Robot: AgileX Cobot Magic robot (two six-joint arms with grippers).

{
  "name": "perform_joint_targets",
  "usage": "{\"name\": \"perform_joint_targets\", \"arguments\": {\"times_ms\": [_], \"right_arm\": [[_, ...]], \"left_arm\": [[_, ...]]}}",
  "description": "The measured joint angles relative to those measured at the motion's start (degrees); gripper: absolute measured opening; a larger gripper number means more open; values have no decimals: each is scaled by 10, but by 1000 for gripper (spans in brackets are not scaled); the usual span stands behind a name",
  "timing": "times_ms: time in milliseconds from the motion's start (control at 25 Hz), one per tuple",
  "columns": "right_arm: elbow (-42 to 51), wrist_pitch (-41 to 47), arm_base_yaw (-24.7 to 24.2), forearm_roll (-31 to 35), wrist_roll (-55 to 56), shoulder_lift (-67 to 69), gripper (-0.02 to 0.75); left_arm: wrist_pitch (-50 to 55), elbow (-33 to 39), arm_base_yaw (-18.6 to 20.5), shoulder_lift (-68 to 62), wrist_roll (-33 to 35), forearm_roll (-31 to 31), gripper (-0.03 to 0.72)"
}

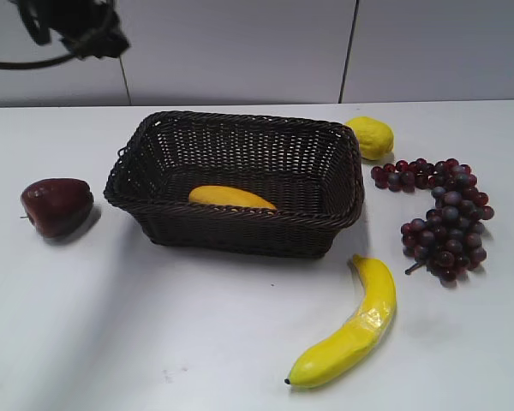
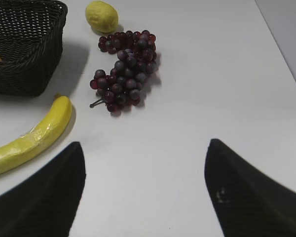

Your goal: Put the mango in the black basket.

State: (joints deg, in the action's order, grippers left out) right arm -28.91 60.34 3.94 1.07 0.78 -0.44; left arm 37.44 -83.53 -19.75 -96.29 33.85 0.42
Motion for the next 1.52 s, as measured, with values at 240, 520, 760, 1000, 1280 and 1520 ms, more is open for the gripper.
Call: {"name": "perform_joint_targets", "arguments": {"times_ms": [240, 520, 760, 1000, 1280, 1520], "right_arm": [[0, 0, 0, 0, 0, 0, 575], [0, 0, 0, 0, 0, 0, 575], [0, 0, 0, 0, 0, 0, 575], [0, 0, 0, 0, 0, 0, 575], [0, 0, 0, 0, 0, 0, 575], [0, 0, 0, 0, 0, 0, 575]], "left_arm": [[213, -67, 114, 4, -189, 0, 527], [320, -51, 165, 33, -243, -9, 519], [321, 60, 167, 129, -252, -30, 518], [322, 220, 167, 259, -252, -31, 518], [276, 390, 167, 407, -252, -34, 518], [254, 494, 167, 519, -252, -36, 518]]}}
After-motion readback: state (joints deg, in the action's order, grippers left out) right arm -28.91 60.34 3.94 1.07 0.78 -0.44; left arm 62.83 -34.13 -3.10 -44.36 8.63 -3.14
